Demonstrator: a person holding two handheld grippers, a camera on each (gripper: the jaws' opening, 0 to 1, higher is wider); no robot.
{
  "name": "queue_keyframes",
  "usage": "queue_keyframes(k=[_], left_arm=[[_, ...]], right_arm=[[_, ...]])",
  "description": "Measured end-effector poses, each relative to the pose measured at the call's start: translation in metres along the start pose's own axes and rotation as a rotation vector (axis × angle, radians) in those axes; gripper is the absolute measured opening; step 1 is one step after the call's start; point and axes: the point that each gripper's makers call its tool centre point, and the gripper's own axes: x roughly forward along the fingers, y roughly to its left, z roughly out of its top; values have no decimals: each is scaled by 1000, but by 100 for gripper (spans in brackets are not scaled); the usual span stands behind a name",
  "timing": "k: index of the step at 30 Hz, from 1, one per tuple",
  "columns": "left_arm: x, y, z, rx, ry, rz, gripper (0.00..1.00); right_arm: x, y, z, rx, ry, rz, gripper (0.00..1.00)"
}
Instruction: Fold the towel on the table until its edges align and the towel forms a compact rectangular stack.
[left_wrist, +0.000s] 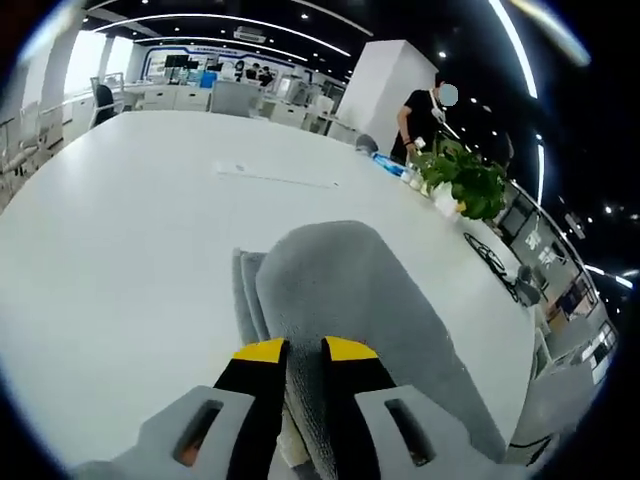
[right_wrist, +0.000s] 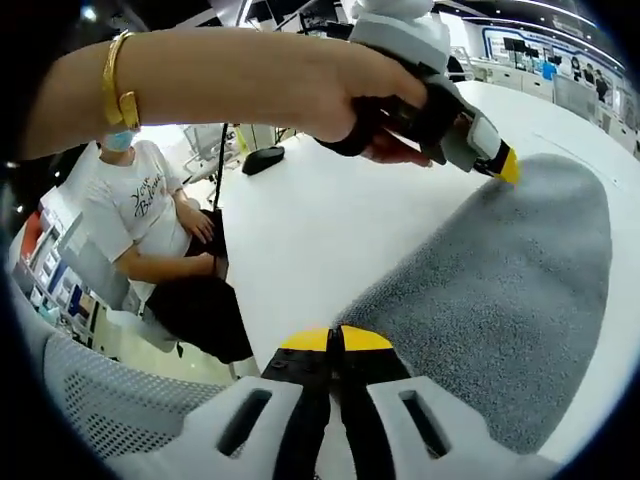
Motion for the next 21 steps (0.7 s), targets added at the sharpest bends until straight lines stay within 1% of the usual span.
queue_keyframes(k=[1,2,3,4,6,7,10,12,13,15,16,18,20,21], left_arm=[[4,0,4,-45,-14,-14,13],[9,4,9,-117,-25,-13,13],[11,7,11,-139,-34,0,13],[14,16,12,-139,-38,42,13],[17,26,17,-125,-57,92,13],[16,22,16,-122,-60,90,13],[22,25,20,-113,-63,85,15],[26,27,21,-85,-44,93,16],[29,31,21,-47,-39,107,17],[31,30,23,-27,-41,108,17],[33,29,23,-30,-40,108,17],[37,33,22,-33,-31,111,16],[44,39,17,-82,-3,95,16],[45,43,16,-104,6,106,15]], right_arm=[[0,0,0,0,0,0,0],[1,1,-1,9,0,3,0],[2,1,-2,24,1,7,0],[0,1,-1,19,2,7,0],[0,1,-1,15,3,10,0],[0,1,0,21,3,13,0],[0,1,-2,26,2,19,0],[1,0,-3,27,6,20,0],[2,0,-3,31,6,21,0],[4,-1,-3,34,8,21,0],[3,0,-2,32,8,20,0],[3,-1,-3,30,8,21,0],[3,0,-4,22,10,22,0],[3,0,-4,19,12,23,0]])
